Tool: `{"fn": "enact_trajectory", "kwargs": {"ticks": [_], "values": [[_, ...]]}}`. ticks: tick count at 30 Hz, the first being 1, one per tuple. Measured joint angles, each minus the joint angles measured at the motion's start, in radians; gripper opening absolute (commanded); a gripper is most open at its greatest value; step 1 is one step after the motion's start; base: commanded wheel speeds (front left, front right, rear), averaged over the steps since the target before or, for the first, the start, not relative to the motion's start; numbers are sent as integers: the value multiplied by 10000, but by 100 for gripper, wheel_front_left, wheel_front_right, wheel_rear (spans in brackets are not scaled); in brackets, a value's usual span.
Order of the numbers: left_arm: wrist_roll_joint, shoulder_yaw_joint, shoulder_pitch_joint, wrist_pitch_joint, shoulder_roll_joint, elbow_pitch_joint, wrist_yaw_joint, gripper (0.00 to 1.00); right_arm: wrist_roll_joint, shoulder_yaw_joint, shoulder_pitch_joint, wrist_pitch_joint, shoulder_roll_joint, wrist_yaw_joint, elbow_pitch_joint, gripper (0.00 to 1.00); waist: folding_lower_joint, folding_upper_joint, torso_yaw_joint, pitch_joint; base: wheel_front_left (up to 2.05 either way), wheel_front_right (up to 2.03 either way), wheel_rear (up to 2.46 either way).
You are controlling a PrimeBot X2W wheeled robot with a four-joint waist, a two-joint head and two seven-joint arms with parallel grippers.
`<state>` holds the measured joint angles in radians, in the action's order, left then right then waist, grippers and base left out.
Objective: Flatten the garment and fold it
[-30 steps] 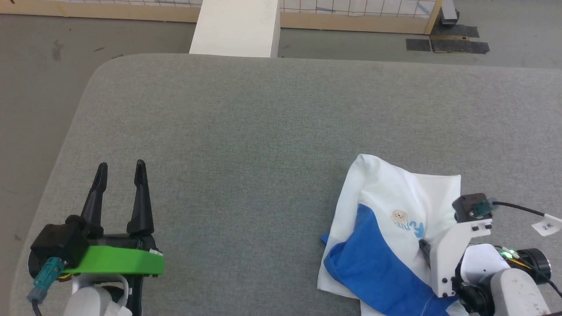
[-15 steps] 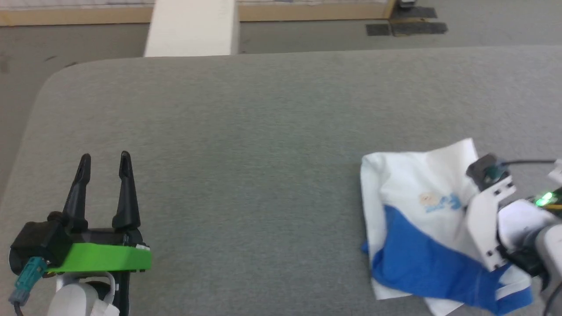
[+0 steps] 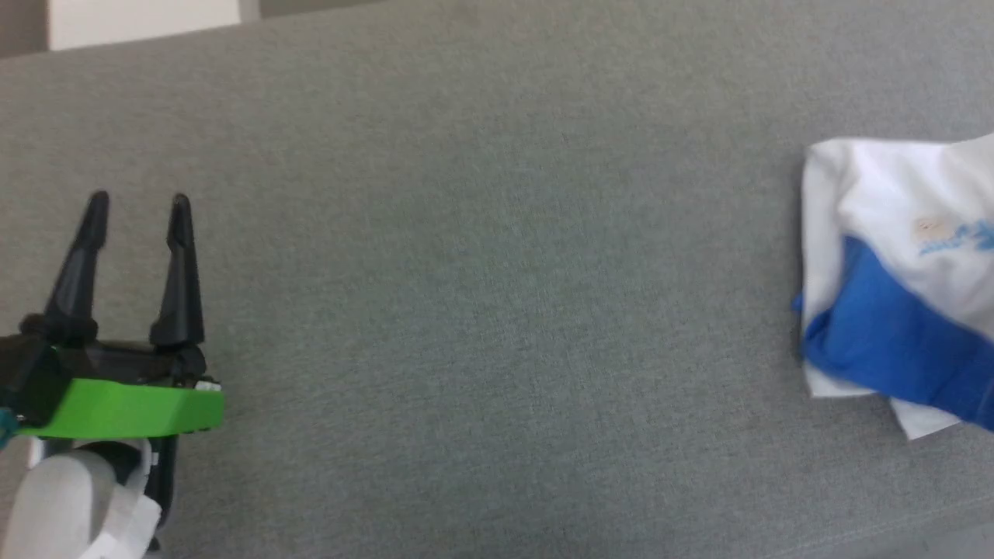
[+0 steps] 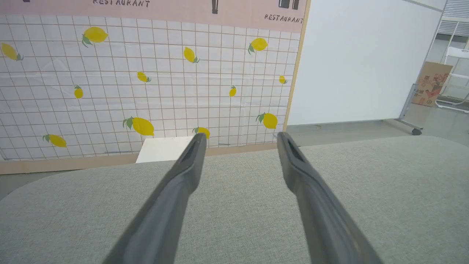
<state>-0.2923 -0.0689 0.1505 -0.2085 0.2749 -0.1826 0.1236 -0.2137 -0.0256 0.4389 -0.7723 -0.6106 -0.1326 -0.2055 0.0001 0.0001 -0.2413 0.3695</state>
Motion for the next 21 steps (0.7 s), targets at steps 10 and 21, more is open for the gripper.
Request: {"fn": "enact_trajectory", "kwargs": {"ticks": [10, 21], "values": [[-59, -512, 69, 552, 662, -825, -13, 100, 1375, 2416, 1053, 1306, 451, -2, -1041, 0, 1, 0, -232, 1751, 0, 0, 0], [-86, -504, 57, 658, 746, -884, -31, 100, 2694, 3108, 1894, 3444, 291, -2, -1312, 100, 1, 0, -121, 2287, 0, 0, 0]]}}
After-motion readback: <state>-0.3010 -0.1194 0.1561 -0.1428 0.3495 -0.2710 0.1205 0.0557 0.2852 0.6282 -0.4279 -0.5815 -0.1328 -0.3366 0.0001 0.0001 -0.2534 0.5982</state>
